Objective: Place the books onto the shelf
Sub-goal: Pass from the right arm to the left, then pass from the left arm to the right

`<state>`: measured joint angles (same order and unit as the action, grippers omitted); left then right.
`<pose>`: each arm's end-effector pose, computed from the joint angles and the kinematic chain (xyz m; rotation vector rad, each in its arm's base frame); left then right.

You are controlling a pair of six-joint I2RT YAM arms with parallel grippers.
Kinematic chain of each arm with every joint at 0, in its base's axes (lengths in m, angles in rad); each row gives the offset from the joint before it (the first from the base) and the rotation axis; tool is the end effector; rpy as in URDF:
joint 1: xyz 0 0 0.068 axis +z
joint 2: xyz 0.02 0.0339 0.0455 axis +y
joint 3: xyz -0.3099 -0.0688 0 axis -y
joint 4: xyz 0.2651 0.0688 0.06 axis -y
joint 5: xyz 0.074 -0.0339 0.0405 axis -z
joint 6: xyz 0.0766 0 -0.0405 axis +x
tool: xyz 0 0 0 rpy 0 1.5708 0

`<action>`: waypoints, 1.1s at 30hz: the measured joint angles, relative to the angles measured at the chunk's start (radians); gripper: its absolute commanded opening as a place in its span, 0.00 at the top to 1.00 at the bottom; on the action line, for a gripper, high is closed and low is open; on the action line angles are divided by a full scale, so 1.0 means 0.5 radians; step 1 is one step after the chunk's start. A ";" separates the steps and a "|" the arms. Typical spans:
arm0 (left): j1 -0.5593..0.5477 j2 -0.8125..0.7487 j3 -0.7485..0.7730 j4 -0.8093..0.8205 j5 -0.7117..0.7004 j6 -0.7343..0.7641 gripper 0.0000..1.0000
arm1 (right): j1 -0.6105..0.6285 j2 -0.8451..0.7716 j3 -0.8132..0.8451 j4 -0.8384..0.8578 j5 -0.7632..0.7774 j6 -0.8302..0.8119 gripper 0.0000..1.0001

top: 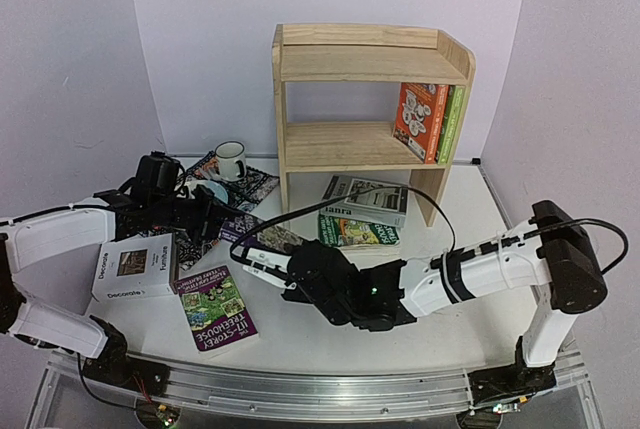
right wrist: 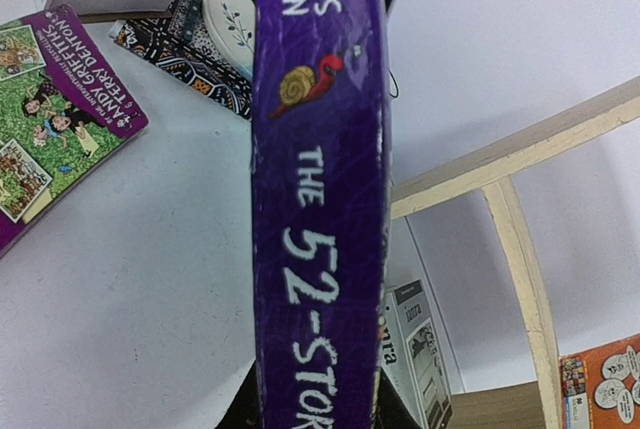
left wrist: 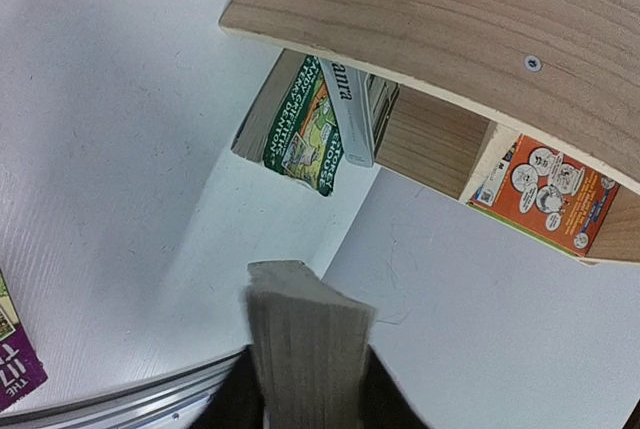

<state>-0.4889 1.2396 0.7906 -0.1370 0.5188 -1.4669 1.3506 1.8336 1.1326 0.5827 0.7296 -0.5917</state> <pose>0.2481 -0.1750 0.2678 -0.8829 2.4369 -1.5221 0.1529 0.4494 0.2722 -0.9963 1.3266 -0.0404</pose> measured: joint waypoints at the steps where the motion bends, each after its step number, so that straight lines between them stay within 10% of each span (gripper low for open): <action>1: 0.000 0.000 0.000 -0.005 -0.002 0.000 1.00 | -0.002 0.000 0.001 0.002 0.005 -0.009 0.74; 8: -0.002 -0.036 -0.001 -0.106 -0.129 0.018 1.00 | -0.009 0.000 0.053 -0.115 -0.060 0.087 0.36; 33: 0.003 -0.121 0.043 -0.412 -0.434 0.076 1.00 | 0.027 0.368 0.910 -1.246 -0.065 0.776 0.38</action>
<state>-0.4873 1.1793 0.8120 -0.3431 0.3017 -1.4287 1.3639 2.0174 1.5874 -0.0403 0.6973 -0.2036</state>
